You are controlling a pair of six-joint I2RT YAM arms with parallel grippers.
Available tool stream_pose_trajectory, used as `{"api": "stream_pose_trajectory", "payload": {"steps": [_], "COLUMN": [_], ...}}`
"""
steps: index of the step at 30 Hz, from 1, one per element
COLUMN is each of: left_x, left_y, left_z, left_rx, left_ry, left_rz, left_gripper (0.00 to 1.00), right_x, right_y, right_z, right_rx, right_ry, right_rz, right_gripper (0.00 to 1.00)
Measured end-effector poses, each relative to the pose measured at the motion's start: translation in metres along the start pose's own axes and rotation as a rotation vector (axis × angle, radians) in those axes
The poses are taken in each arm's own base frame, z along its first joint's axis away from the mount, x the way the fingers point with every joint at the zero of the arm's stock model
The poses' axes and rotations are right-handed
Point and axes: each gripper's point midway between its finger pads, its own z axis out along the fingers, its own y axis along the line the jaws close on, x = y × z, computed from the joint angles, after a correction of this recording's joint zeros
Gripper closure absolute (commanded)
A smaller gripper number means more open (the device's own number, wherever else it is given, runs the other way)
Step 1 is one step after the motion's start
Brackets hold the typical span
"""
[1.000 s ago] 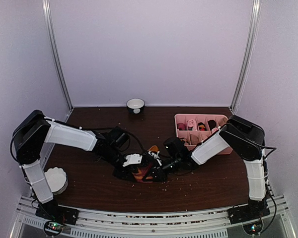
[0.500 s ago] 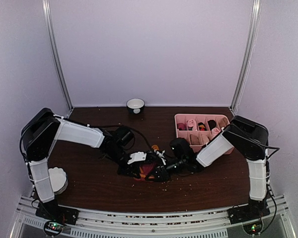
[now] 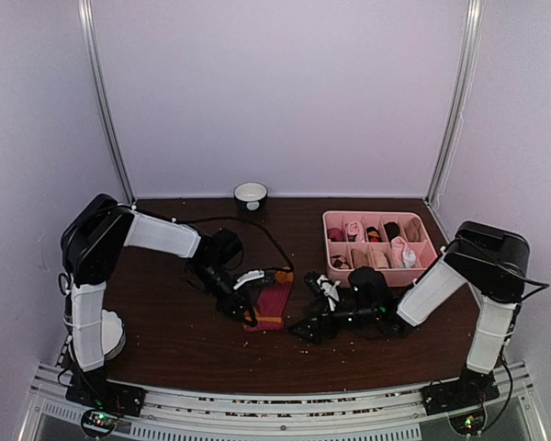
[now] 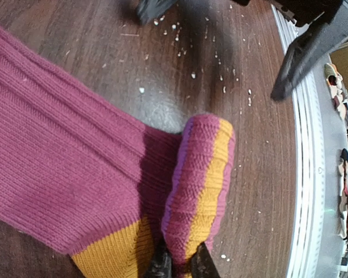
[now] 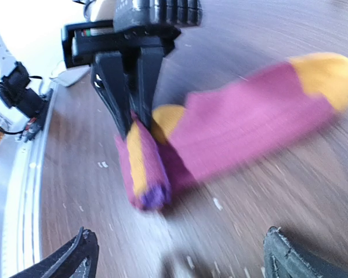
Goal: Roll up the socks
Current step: Roll the sock at the center of the board.
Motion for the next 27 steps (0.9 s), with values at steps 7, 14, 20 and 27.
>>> {"api": "stream_pose_trajectory", "payload": {"steps": [7, 14, 20, 27], "left_x": [0.004, 0.004, 0.005, 0.005], "left_y": [-0.001, -0.001, 0.001, 0.002], "left_z": [-0.001, 0.001, 0.0, 0.001], "left_rx": [0.021, 0.063, 0.083, 0.127], "left_ry": [0.045, 0.068, 0.074, 0.084], "left_rz": [-0.096, -0.186, -0.236, -0.325], "left_gripper": [0.96, 0.96, 0.95, 0.95], "right_x": [0.007, -0.013, 0.0, -0.003], "right_y": [-0.026, -0.038, 0.006, 0.019], "right_z": [-0.052, -0.052, -0.039, -0.012], "right_rx": [0.183, 0.171, 0.24, 0.294], "right_ry": [-0.155, -0.284, -0.132, 0.03], "right_rz": [0.133, 0.168, -0.107, -0.39], "right_gripper": [0.0, 0.0, 0.0, 0.3]}}
